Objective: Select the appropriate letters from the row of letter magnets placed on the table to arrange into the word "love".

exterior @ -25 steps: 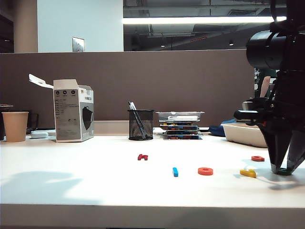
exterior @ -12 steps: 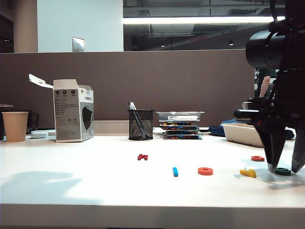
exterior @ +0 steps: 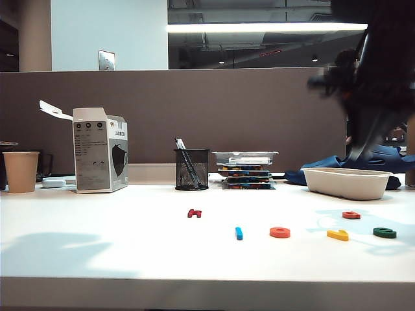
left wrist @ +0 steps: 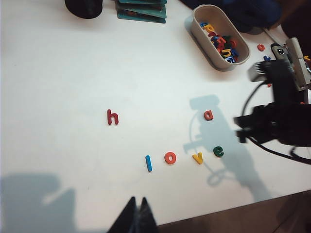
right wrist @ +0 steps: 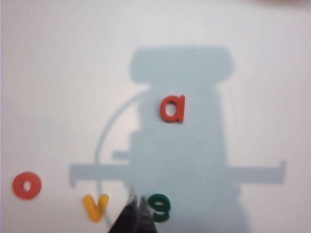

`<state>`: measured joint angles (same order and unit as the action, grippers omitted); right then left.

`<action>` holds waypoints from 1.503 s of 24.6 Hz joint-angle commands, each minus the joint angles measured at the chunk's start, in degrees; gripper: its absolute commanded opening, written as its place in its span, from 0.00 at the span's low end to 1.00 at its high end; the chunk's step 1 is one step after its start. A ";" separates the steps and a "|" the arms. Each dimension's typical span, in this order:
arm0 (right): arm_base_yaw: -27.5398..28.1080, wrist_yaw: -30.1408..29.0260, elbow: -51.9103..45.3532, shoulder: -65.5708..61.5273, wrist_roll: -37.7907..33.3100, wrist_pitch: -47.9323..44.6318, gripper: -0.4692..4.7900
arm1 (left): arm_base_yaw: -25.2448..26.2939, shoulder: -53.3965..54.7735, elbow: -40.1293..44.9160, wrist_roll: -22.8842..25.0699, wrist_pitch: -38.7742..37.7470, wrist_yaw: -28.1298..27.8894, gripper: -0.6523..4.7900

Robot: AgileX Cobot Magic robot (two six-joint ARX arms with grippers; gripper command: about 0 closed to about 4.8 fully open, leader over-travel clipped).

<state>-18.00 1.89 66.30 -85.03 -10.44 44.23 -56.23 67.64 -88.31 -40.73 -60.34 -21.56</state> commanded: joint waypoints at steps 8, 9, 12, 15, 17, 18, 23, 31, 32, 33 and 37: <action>7.15 7.02 -0.09 23.74 7.76 -1.40 0.08 | -0.07 -0.13 -0.13 0.48 1.75 -0.04 0.11; 8.70 6.95 -0.50 25.94 7.98 -1.42 0.08 | -0.07 -0.13 -0.13 1.97 2.08 0.00 0.11; 12.74 6.78 -2.45 31.10 9.49 -2.05 0.08 | -0.04 -0.13 -0.13 10.69 4.66 0.11 0.11; 16.94 5.25 -5.75 35.71 10.34 -2.51 0.08 | 0.24 -0.13 -0.13 19.74 9.55 -0.28 0.11; 21.09 1.40 -9.57 39.67 10.34 -2.58 0.08 | 2.19 -0.17 -0.22 25.59 14.23 -0.28 0.11; 22.47 0.26 -11.04 41.09 10.34 -2.78 0.08 | 3.48 -0.17 -0.37 27.34 15.45 -0.31 0.11; 26.53 -1.07 -17.90 49.57 10.21 -4.57 0.08 | 16.20 -0.59 -3.34 36.13 17.18 2.05 0.11; 26.40 -5.31 -28.46 64.52 5.73 -9.51 0.08 | 45.20 -8.13 -5.42 40.79 16.26 14.45 0.11; 26.32 -5.29 -29.53 66.01 5.73 -9.79 0.08 | 46.99 -9.73 -4.72 40.72 16.22 14.82 0.11; 26.29 -5.35 -30.29 67.12 5.73 -9.88 0.08 | 48.33 -11.52 -3.69 40.94 16.26 14.78 0.11; 26.23 -7.43 -32.39 71.17 5.68 -9.94 0.08 | 48.85 -19.56 2.49 42.25 16.26 14.88 0.11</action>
<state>8.36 -4.08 34.17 -14.76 -4.51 35.86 -7.31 50.52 -87.77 0.69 -43.94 -7.25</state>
